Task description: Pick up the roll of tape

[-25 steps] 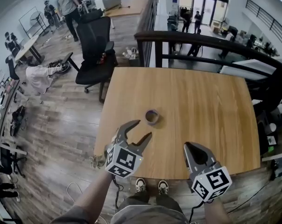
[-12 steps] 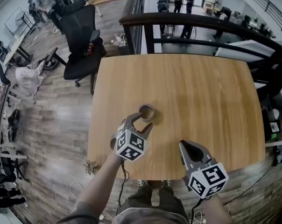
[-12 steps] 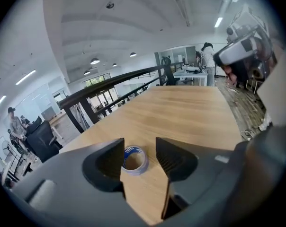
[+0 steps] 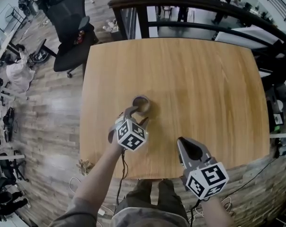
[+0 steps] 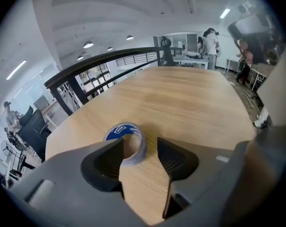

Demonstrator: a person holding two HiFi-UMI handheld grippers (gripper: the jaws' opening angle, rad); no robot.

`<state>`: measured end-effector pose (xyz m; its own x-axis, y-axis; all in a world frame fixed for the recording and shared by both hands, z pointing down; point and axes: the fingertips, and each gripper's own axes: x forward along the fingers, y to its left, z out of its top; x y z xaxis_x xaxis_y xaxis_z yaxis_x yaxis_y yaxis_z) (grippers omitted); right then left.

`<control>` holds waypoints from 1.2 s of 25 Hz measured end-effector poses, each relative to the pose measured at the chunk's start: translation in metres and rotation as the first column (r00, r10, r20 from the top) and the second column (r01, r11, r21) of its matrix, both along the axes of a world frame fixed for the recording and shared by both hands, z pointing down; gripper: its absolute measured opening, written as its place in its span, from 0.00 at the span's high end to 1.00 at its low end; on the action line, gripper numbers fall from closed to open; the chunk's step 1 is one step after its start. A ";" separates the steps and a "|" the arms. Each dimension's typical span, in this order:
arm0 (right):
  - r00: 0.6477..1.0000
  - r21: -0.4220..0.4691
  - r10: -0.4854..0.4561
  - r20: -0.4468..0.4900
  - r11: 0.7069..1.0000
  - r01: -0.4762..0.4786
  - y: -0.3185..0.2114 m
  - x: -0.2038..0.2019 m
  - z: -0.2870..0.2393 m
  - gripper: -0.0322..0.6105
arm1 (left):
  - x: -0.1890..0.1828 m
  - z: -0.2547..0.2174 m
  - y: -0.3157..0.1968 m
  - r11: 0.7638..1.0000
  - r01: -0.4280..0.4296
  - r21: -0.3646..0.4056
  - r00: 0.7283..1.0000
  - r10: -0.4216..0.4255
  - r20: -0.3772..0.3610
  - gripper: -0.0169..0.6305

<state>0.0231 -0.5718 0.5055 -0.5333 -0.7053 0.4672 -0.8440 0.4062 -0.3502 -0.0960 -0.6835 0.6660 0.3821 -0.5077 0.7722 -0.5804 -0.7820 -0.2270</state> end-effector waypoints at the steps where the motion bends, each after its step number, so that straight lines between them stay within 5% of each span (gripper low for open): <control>1: 1.000 -0.005 -0.005 -0.001 1.000 0.005 0.000 -0.001 0.002 0.93 | -0.001 0.004 -0.002 1.000 -0.005 -0.002 1.000 0.005 0.013 0.62; 10: 1.000 -0.041 -0.013 0.006 0.999 0.013 0.010 -0.001 0.018 0.93 | -0.001 0.032 -0.003 0.993 -0.095 -0.069 0.986 0.104 0.132 0.72; 14: 1.000 -0.055 -0.019 0.002 0.998 0.019 0.014 0.002 0.021 0.93 | 0.001 0.030 -0.004 0.995 -0.083 -0.059 0.987 0.090 0.132 0.84; 20: 1.000 -0.037 -0.021 0.017 0.999 0.022 0.022 0.000 0.007 0.93 | 0.002 0.020 0.013 0.996 -0.046 -0.078 0.997 0.051 0.059 0.89; 25: 0.999 0.010 -0.031 0.012 0.999 0.031 0.021 -0.001 -0.017 0.93 | 0.000 -0.004 0.031 0.991 0.028 -0.127 0.996 -0.039 -0.082 0.91; 30: 0.999 0.076 -0.028 0.015 0.997 0.027 0.028 0.008 -0.056 0.93 | 0.001 -0.069 0.049 0.995 0.088 -0.050 0.970 -0.097 -0.221 0.91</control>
